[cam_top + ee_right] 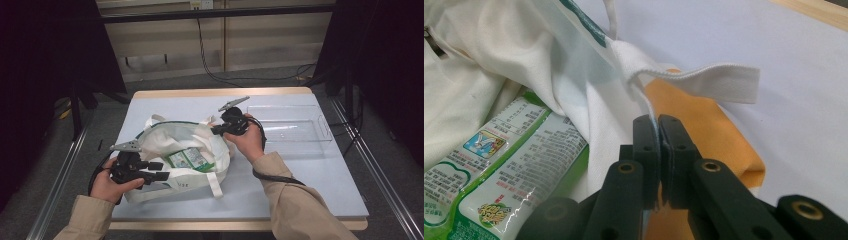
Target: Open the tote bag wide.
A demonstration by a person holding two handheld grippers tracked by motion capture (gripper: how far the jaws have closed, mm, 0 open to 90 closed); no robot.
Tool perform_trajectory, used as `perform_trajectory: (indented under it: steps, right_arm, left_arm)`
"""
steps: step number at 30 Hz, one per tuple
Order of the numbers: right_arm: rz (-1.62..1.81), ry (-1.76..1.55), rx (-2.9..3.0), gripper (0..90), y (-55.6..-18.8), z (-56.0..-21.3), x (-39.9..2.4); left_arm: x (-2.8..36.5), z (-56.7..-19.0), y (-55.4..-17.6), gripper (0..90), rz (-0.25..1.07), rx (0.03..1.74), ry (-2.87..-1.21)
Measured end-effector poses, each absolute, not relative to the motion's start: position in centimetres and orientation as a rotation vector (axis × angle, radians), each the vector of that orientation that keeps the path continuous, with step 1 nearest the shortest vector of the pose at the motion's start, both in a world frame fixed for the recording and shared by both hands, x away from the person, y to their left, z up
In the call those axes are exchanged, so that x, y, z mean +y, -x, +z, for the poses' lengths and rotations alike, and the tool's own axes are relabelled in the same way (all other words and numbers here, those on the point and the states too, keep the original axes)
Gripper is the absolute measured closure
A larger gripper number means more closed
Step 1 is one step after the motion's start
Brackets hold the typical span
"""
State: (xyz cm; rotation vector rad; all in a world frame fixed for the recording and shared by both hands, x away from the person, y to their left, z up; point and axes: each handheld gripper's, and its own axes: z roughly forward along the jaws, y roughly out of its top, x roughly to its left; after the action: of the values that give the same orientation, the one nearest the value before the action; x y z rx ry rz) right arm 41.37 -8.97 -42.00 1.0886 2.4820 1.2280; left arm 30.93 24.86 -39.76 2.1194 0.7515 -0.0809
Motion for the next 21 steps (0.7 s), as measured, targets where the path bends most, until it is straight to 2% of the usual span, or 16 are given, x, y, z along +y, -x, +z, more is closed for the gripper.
perform_trajectory:
  steps: [7,13,21]
  right_arm:
    - [1.227,-1.097,2.48,85.9,-41.4,-42.0,-8.9]
    - [1.224,-1.086,2.48,85.8,-41.3,-42.0,-8.9]
    - [1.224,-1.091,2.477,85.6,-41.3,-42.0,-8.9]
  left_arm:
    - [25.0,-40.2,-32.2,47.4,-0.056,0.826,-2.067]
    - [24.4,-41.1,-33.1,48.8,0.025,0.875,-2.092]
    - [23.2,-42.9,-32.8,49.4,-0.015,0.856,-2.131]
